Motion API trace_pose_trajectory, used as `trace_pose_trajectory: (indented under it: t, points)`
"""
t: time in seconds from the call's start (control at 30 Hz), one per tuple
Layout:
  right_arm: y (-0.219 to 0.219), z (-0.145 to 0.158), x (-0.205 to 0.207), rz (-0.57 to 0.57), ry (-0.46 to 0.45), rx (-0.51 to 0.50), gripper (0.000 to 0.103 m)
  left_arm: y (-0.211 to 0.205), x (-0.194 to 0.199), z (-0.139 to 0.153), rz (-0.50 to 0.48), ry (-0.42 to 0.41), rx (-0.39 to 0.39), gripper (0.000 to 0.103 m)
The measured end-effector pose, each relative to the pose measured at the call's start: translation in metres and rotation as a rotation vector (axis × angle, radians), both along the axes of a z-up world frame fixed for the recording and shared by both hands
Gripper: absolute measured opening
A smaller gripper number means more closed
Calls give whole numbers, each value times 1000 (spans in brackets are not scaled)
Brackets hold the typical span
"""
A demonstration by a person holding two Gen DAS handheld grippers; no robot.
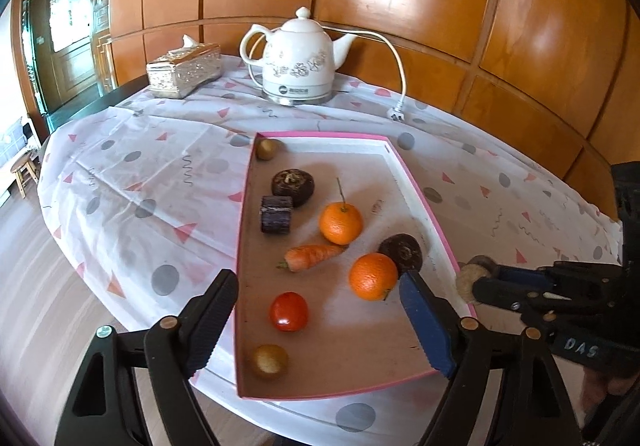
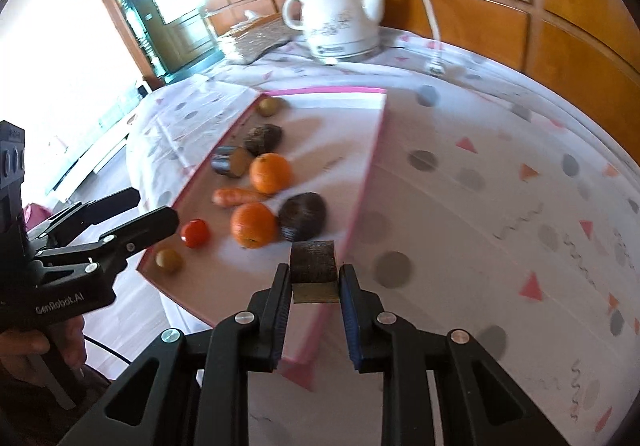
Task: Organize fruits
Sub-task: 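Carry the dark cylinder into the pink tray and open the right gripper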
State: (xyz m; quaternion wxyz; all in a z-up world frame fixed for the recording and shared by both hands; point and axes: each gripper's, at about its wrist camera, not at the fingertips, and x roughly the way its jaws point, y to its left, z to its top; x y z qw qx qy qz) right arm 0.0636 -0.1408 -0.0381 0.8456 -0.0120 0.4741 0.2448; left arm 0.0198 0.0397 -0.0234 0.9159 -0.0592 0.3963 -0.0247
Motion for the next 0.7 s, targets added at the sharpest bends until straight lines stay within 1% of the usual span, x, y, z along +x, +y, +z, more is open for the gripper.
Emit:
trace_pose_trajectory:
  t: [0.13, 0.3, 0.37, 0.47, 0.53, 0.6, 0.63, 0.7]
  points:
    - [20, -6, 5, 35, 23, -7, 24, 7, -1, 2, 32, -7, 10, 88]
    - [42, -17, 13, 53, 55, -35, 24, 12, -5, 8, 60, -36, 15, 100]
    - [44, -21, 14, 51, 60, -35, 24, 11, -7, 11, 61, -47, 24, 103]
    - [44, -24, 14, 33, 63, -39, 25, 9, -8, 11, 56, -51, 30, 103]
    - [42, -23, 12, 16, 60, -39, 29, 6, -9, 11, 51, -52, 36, 103]
    - [37, -20, 8, -13, 42, -39, 32, 3, -10, 12, 50, -61, 42, 103]
    - [34, -18, 7, -29, 31, -37, 36, 1, -12, 13, 48, -67, 43, 103]
    - [27, -11, 3, -74, 1, -33, 36, -1, -14, 15, 48, -81, 43, 103]
